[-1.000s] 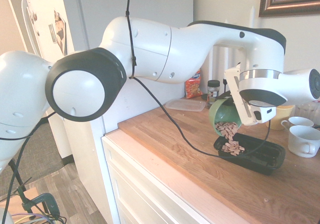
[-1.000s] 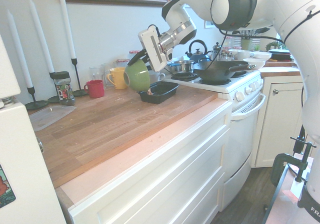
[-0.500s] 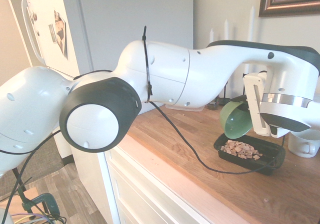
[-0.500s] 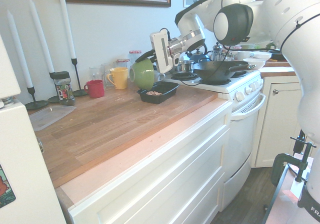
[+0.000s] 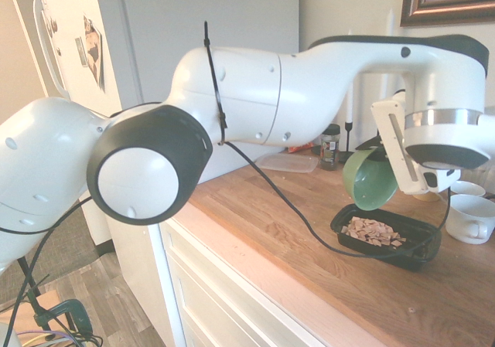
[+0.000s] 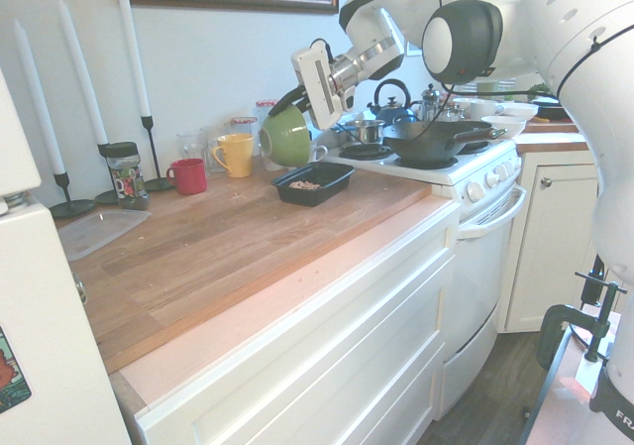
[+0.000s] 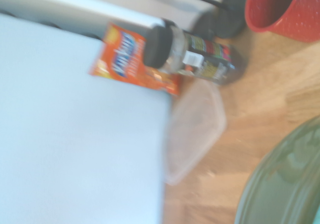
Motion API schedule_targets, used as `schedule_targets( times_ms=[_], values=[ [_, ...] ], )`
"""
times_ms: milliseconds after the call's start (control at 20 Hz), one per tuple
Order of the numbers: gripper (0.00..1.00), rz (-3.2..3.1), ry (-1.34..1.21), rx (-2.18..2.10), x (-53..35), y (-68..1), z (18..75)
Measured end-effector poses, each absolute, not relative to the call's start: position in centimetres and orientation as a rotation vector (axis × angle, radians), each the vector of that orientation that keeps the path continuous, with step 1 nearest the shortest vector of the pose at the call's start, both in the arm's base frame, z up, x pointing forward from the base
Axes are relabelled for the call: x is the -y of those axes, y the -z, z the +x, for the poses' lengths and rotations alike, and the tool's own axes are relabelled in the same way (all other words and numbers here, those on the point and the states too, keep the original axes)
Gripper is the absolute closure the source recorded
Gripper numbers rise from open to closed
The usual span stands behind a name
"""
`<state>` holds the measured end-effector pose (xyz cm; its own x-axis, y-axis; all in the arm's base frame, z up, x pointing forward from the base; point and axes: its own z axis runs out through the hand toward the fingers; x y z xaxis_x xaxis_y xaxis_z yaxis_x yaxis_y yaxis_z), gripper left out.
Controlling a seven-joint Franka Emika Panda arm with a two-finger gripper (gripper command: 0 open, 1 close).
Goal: Pour the cereal into the box
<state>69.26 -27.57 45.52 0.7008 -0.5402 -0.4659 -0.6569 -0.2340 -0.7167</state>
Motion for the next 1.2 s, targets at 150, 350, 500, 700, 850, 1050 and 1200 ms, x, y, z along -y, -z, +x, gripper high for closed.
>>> schedule_targets(
  times_ms=[150,350,500,700,850,1050,1200],
  values=[
    [1.00,-2.078,-0.099,-0.981,21.7,-48.8,70.0],
    [1.00,-2.315,-0.029,-1.067,12.7,-47.5,71.0],
    [1.00,-2.511,0.019,-1.135,6.6,-44.2,70.9],
    [1.00,-2.748,0.117,-1.217,0.4,-41.5,68.7],
    [1.00,-2.907,0.238,-1.258,-3.1,-39.8,66.2],
    [1.00,-3.092,0.402,-1.278,-6.9,-37.1,62.8],
    [1.00,-3.142,0.431,-1.251,-9.3,-35.7,61.8]
  ],
)
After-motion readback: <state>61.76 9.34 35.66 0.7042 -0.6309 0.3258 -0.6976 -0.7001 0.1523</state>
